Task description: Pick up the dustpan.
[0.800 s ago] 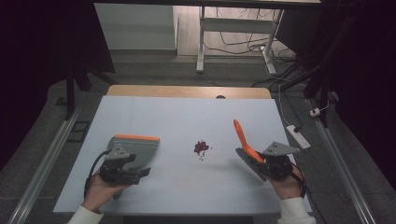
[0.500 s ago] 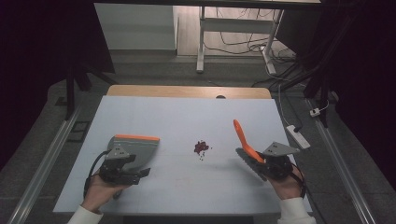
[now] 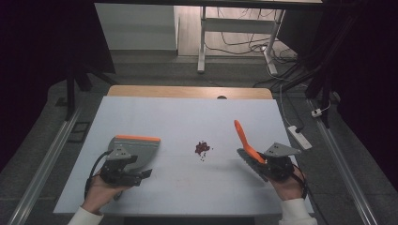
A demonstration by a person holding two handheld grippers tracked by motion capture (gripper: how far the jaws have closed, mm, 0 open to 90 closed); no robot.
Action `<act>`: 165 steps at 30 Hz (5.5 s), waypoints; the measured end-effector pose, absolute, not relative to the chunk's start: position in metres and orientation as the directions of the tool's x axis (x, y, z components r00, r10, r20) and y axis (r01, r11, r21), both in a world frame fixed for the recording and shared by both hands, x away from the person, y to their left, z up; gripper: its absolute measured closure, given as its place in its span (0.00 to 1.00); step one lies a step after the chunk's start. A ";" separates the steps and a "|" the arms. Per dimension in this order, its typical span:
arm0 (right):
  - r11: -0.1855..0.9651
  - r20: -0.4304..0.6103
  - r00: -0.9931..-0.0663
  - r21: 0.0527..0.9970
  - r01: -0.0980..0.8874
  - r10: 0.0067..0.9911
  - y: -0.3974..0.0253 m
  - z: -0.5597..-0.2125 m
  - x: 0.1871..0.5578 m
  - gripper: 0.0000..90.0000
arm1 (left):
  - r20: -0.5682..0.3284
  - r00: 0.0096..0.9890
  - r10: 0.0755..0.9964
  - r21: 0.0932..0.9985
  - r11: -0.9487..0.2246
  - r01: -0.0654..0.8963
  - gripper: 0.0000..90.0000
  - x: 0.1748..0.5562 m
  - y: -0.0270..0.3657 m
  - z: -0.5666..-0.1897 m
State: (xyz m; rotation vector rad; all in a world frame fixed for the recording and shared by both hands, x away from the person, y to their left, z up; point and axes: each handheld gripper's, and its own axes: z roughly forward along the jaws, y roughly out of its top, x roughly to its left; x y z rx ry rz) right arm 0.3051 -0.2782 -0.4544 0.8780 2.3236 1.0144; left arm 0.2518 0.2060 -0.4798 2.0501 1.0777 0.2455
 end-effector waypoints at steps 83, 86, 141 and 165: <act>0.545 -0.161 -0.691 0.746 0.383 0.704 -0.266 -0.461 0.303 0.78 | -0.274 0.166 0.947 0.417 -0.038 0.908 0.30 0.260 0.239 -0.521; 0.547 -0.162 -0.691 0.745 0.382 0.704 -0.267 -0.461 0.303 0.78 | -0.272 0.157 0.949 0.420 -0.030 0.907 0.34 0.260 0.239 -0.522; 0.527 -0.170 -0.669 0.761 0.378 0.724 -0.269 -0.460 0.302 0.78 | -0.321 0.350 0.880 0.644 -0.068 0.762 0.69 0.259 0.259 -0.511; 0.522 -0.167 -0.667 0.765 0.377 0.726 -0.271 -0.459 0.303 0.78 | -0.249 0.543 0.802 0.727 -0.216 0.652 0.69 0.250 0.254 -0.500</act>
